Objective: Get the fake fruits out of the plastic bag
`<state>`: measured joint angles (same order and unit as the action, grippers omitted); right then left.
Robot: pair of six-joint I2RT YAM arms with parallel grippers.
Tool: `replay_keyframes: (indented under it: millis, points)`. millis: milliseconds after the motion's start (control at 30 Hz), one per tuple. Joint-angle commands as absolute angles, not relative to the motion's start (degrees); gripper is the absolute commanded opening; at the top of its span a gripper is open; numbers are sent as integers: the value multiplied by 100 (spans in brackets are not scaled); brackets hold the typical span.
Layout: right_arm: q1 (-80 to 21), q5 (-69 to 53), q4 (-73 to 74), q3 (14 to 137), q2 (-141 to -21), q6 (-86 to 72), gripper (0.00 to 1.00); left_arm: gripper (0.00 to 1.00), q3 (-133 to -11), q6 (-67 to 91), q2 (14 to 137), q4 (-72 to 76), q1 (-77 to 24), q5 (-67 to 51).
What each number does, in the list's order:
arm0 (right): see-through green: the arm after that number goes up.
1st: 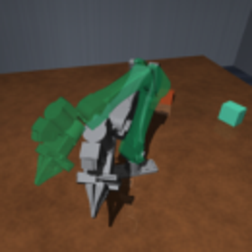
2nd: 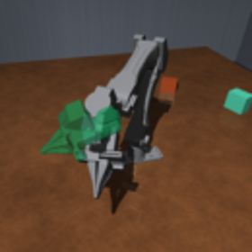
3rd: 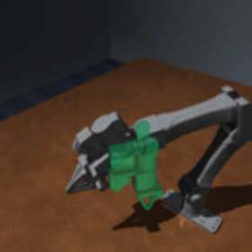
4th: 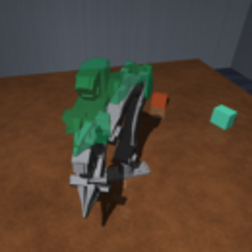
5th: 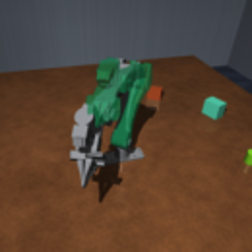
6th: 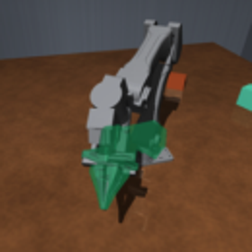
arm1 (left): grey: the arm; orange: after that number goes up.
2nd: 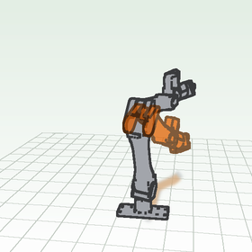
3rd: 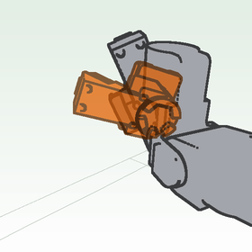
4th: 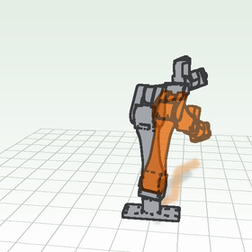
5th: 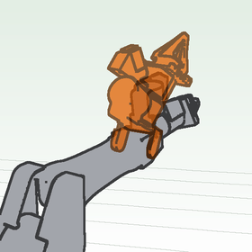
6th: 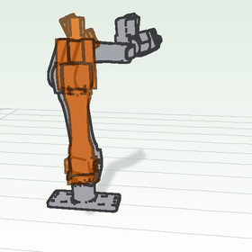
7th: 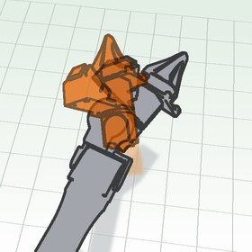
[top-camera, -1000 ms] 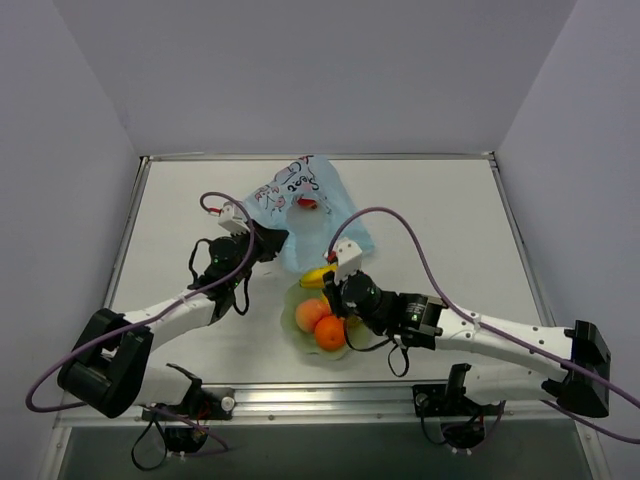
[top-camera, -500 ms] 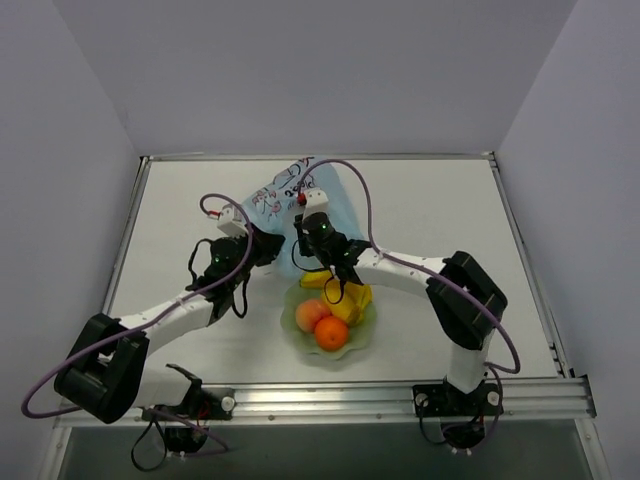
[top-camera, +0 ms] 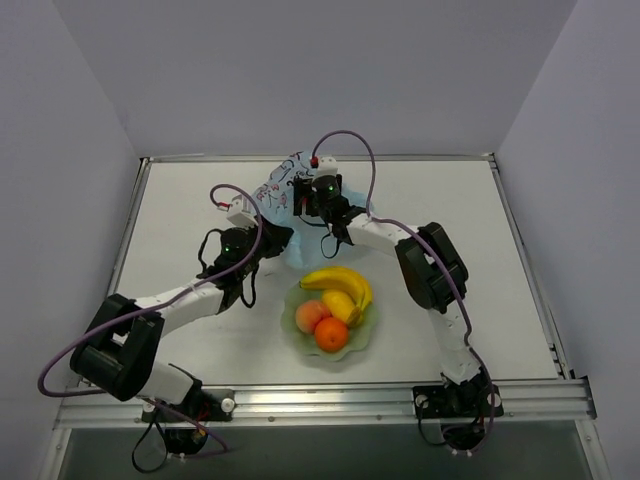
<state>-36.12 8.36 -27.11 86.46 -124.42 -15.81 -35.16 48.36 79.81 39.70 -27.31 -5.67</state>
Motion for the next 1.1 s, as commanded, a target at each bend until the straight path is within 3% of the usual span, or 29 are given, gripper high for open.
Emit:
replay_keyframes:
  millis: [0, 100, 200, 467, 633, 733, 800, 833, 867, 933, 967, 1067]
  points:
    - [-3507, 598, -2761, 9306, -12717, -1450, 77, 2, -3990, 4922, 8216, 4447, -2733, -501]
    - [-3401, 440, -2498, 9867, -13077, -1328, 91, 2, -4174, 4922, 8541, 4561, -2725, -475]
    - [-3366, 457, -2129, 10613, -13534, -1248, 100, 2, -4376, 4922, 8884, 4641, -2698, -510]
    - [-3164, -342, -1767, 13093, -15333, -2064, 100, 2, -4649, 5019, 9395, 4747, -2461, -606]
    - [-3164, -676, -2380, 14369, -16346, -2644, 100, 2, -4606, 5080, 9510, 4755, -2224, -615]
    - [-3155, -799, -2952, 14625, -16699, -2935, 91, 2, -4614, 5071, 9571, 4746, -2127, -615]
    - [-3146, -957, -3330, 14276, -16560, -2945, 67, 3, -4684, 5036, 9563, 4737, -2031, -607]
    - [-3138, -949, -3479, 13908, -16141, -2910, 56, 19, -4711, 4958, 9528, 4729, -2004, -580]
    - [-3138, -897, -3933, 12921, -15876, -2857, 39, 30, -4833, 4887, 9449, 4685, -1969, -563]
    - [-3103, -905, -4436, 11914, -15322, -2769, 29, 49, -5035, 4703, 9335, 4440, -1864, -475]
    - [-3050, -1001, -4813, 11465, -14858, -2760, 21, 67, -5254, 4624, 9186, 4351, -1820, -431]
    - [-2927, -1160, -5053, 10408, -14274, -2751, 10, 82, -5676, 4220, 8800, 3641, -1688, -168]
